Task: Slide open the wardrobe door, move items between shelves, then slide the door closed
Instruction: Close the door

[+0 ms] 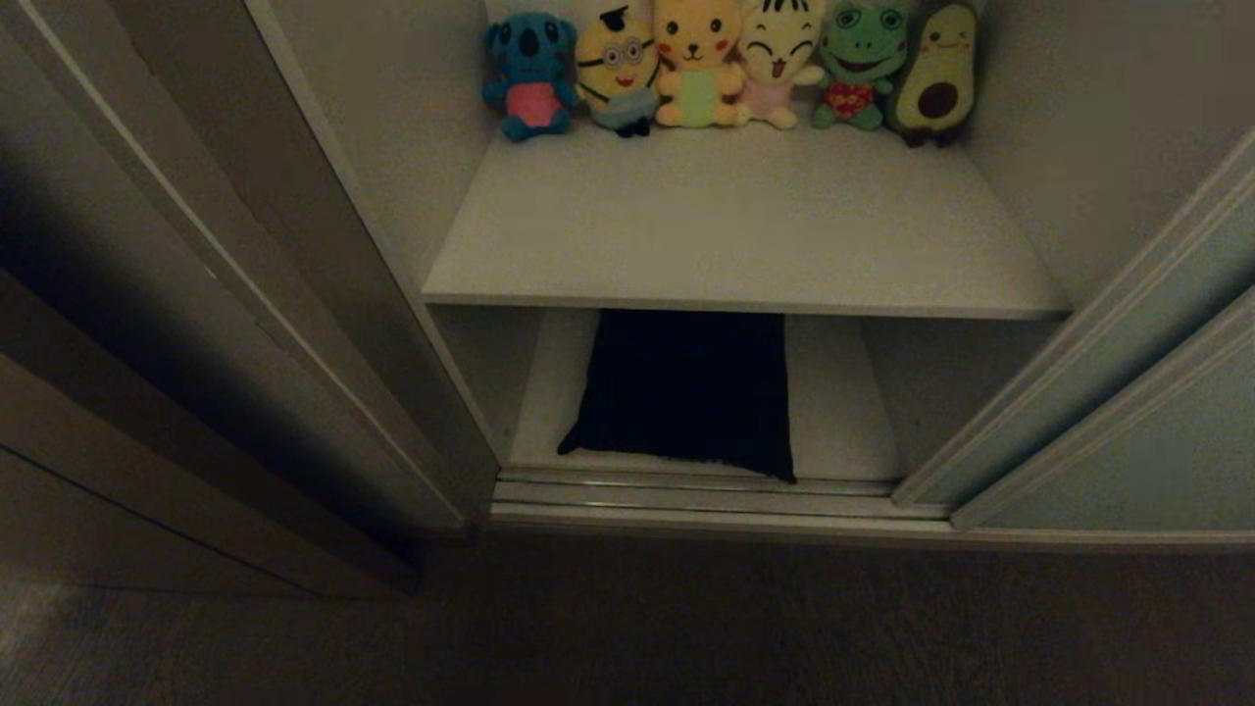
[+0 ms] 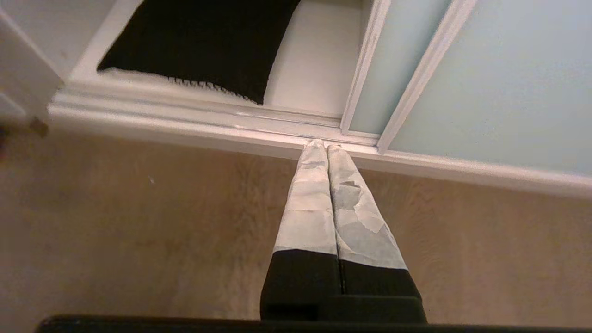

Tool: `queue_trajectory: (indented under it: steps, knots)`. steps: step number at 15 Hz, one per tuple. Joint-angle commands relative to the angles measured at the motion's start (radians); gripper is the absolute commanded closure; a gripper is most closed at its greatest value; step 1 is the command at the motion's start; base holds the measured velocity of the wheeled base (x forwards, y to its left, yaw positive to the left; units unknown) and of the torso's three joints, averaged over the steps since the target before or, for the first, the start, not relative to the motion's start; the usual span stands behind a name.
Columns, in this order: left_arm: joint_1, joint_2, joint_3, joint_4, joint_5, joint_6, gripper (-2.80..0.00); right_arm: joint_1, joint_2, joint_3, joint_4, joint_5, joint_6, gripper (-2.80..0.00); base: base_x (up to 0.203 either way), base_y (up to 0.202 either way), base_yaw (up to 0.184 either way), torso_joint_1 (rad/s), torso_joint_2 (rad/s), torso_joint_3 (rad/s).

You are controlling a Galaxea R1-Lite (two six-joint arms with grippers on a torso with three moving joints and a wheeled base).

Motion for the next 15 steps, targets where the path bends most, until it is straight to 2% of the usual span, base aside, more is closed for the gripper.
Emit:
queue_trajectory:
  steps: [1, 6, 10, 13, 15]
  knots:
    - [-0.001, 0.001, 0.0, 0.0, 0.0, -0.001, 0.0, 0.0, -0.001, -0.045, -0.001, -0.016, 0.017, 0.0, 0.0, 0.0, 0.0, 0.0, 0.0, 0.0]
    - [0.001, 0.001, 0.0, 0.0, -0.001, -0.001, 0.0, 0.001, 0.066, -0.418, 0.269, -0.044, 0.008, 0.0, 0.0, 0.0, 0.0, 0.0, 0.0, 0.0]
    - [-0.001, 0.001, 0.0, 0.0, 0.0, -0.001, 0.0, -0.002, 0.295, -0.665, 0.318, -0.153, -0.002, 0.0, 0.0, 0.0, 0.0, 0.0, 0.0, 0.0]
    - [-0.001, 0.001, 0.0, 0.0, 0.0, -0.001, 0.0, 0.004, 0.42, -0.801, 0.324, -0.335, -0.006, 0.0, 0.0, 0.0, 0.0, 0.0, 0.0, 0.0]
    - [0.0, 0.001, 0.0, 0.0, 0.0, -0.001, 0.0, 0.073, 0.503, -0.892, 0.33, -0.481, -0.005, 0.0, 0.0, 0.0, 0.0, 0.0, 0.0, 0.0]
